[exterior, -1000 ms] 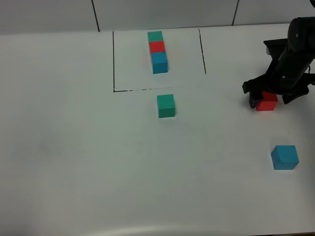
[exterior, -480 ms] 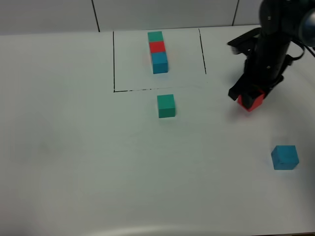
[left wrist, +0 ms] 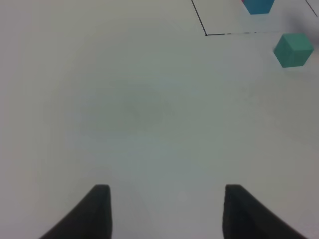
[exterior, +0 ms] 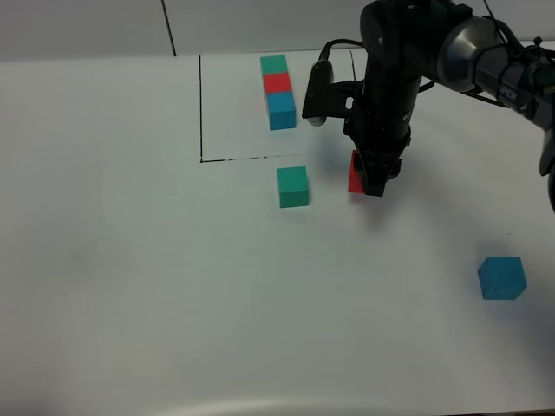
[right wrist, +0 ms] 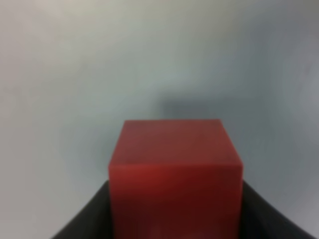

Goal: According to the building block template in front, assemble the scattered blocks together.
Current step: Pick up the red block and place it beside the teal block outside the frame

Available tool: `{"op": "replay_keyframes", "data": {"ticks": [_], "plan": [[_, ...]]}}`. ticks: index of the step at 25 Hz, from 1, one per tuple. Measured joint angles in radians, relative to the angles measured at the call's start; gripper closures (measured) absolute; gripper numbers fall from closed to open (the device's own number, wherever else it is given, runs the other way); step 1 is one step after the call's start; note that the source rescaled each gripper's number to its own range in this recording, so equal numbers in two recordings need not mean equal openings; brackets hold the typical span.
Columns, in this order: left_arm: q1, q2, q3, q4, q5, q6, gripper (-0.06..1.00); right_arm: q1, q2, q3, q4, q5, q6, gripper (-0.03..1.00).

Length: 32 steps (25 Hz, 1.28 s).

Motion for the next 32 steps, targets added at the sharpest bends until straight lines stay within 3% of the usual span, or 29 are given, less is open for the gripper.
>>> {"op": "replay_keyframes", "data": {"ticks": [9,19,32], "plan": [[0.0,0.0,0.0,0.0,0.0,0.0,0.84,0.007,0.089,-0.073,0.047,-0.01,-0.128,0.94],[0.0,0.0,0.0,0.0,0.0,0.0,0.84,0.029,0.097,-0.084,0.039,-0.078,-0.141,0.94],[0.0,0.0,0.0,0.0,0.0,0.0,0.84,0.054,0.146,-0.108,0.022,-0.078,-0.146,0.94]]}}
